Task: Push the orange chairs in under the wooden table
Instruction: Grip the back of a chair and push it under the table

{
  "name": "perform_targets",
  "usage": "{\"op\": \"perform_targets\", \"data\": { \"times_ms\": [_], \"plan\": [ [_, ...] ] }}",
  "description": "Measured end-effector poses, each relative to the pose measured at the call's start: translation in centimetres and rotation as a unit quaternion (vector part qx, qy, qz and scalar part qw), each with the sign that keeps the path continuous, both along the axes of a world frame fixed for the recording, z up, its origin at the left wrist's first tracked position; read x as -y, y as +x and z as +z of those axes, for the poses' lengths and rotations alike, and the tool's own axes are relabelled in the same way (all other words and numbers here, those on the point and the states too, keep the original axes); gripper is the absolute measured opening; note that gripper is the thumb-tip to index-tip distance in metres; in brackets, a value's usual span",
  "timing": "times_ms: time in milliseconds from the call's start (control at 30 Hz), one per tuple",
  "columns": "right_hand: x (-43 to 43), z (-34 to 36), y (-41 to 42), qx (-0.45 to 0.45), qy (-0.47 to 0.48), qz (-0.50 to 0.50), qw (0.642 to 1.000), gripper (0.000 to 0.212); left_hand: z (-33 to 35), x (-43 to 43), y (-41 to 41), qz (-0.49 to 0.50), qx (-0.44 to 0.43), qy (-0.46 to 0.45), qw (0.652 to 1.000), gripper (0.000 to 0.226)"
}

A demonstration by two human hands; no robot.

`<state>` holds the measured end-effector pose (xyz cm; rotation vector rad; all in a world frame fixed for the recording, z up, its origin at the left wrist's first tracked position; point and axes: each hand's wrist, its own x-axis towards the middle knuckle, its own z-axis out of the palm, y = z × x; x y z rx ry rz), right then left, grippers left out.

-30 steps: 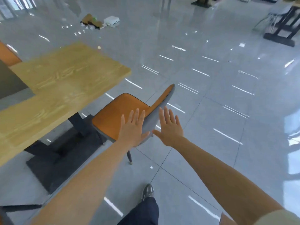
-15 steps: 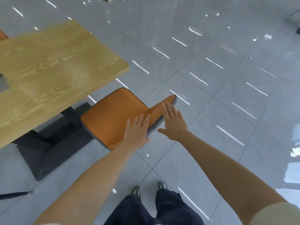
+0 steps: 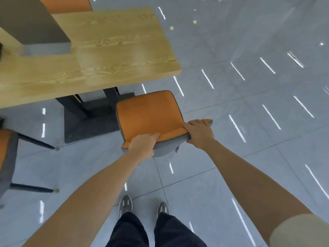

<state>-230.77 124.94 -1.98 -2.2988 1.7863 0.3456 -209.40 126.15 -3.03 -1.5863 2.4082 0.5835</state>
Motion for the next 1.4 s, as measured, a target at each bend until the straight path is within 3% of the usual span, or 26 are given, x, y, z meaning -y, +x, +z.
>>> {"op": "perform_targets", "data": {
  "times_ms": [267, 667, 1133, 1400],
  "plan": [
    [-1.5, -0.6, 1.8, 0.021, -0.01, 0.053, 0.998, 0.033, 0.2, -1.7, 3.4, 0.004, 0.024, 0.028, 0.999, 0.046],
    [-8.5, -1.1, 13.0, 0.09, -0.021, 0.032, 0.995, 0.036, 0.4, -7.1, 14.8, -0.013, 0.036, 0.017, 0.999, 0.036],
    [-11.8, -1.1, 29.6, 0.111, -0.007, 0.136, 0.984, 0.04, 0.6, -14.1, 31.6, 0.084, -0.003, 0.012, 0.996, 0.042],
    [-10.5, -1.0, 34.9, 0.1, -0.019, 0.167, 0.981, 0.037, 0.6, -14.2, 36.7, 0.117, -0.018, -0.017, 0.993, 0.042]
  ]
}}
